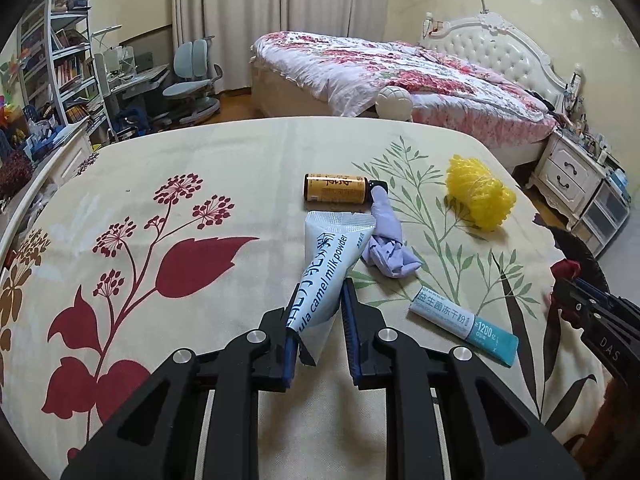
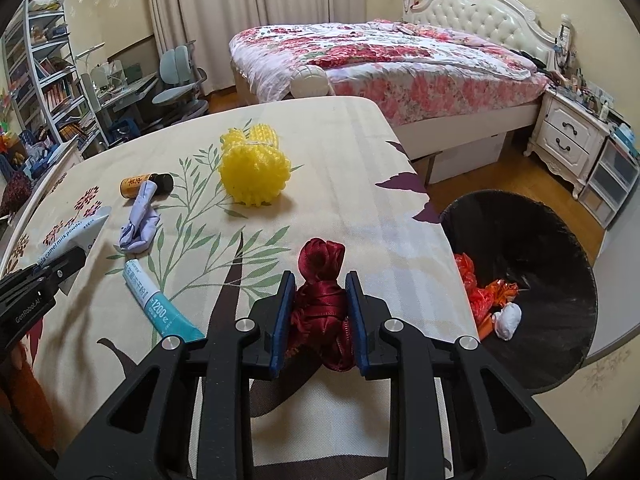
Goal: Collect trash
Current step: 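Carry the red ribbon and white tube toward the black bin with both tools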
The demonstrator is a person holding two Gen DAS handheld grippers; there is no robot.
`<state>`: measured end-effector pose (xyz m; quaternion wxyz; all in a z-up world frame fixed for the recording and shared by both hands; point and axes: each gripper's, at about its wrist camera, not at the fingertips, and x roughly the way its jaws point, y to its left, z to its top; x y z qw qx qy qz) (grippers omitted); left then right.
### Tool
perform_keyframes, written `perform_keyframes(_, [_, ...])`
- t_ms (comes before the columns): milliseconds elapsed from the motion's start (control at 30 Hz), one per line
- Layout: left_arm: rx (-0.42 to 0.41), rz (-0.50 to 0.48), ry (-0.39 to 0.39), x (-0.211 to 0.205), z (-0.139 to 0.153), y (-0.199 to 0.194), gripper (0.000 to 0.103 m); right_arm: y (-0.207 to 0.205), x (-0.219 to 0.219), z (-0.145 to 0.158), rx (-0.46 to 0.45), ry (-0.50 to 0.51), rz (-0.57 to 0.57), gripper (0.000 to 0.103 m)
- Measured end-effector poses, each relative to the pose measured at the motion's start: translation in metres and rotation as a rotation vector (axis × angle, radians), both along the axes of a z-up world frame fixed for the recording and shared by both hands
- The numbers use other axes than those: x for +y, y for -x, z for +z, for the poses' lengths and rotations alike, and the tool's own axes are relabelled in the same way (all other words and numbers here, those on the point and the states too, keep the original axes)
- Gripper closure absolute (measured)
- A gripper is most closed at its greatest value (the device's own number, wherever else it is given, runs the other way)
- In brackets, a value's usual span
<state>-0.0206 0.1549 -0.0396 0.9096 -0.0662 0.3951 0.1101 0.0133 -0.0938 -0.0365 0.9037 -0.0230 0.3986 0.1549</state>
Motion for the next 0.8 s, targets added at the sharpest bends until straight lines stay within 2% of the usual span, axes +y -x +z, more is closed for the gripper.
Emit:
perform_keyframes(167, [0.035, 0.019, 0.002, 0.003, -0.011, -0.003, 0.080, 0.000, -0.001, -0.005, 0.014, -0.003, 0.003, 0.078])
perform_keyframes(267, [0.044, 0.022, 0.006, 0.005, -0.014, -0.006, 0.072, 0.000, 0.000, -0.006, 0.016, -0.001, 0.006, 0.078])
perform_keyframes(333, [0.047, 0.023, 0.008, 0.006, -0.014, -0.009, 0.058, 0.000, 0.000, -0.006, 0.016, -0.001, 0.006, 0.078])
perform_keyframes(400, [0.048, 0.028, 0.014, 0.008, -0.015, -0.012, 0.049, 0.000, 0.001, -0.006, 0.017, 0.001, 0.007, 0.078])
perform_keyframes(433, [0.050, 0.029, 0.018, 0.009, -0.015, -0.014, 0.048, -0.001, 0.002, -0.006, 0.018, 0.003, 0.008, 0.078])
perform_keyframes(533, [0.071, 0.012, 0.024, 0.008, -0.018, -0.019, 0.050, -0.002, 0.002, -0.008, 0.021, 0.006, 0.009, 0.078])
perform_keyframes(567, [0.069, 0.008, 0.014, 0.007, -0.018, -0.020, 0.054, -0.002, 0.003, -0.008, 0.023, 0.006, 0.009, 0.078])
perform_keyframes(600, [0.068, 0.001, 0.000, 0.005, -0.018, -0.020, 0.065, -0.002, 0.003, -0.008, 0.024, 0.007, 0.010, 0.078])
perform_keyframes(800, [0.041, -0.015, -0.015, 0.002, -0.016, -0.012, 0.081, 0.000, 0.003, -0.005, 0.014, 0.005, 0.011, 0.078])
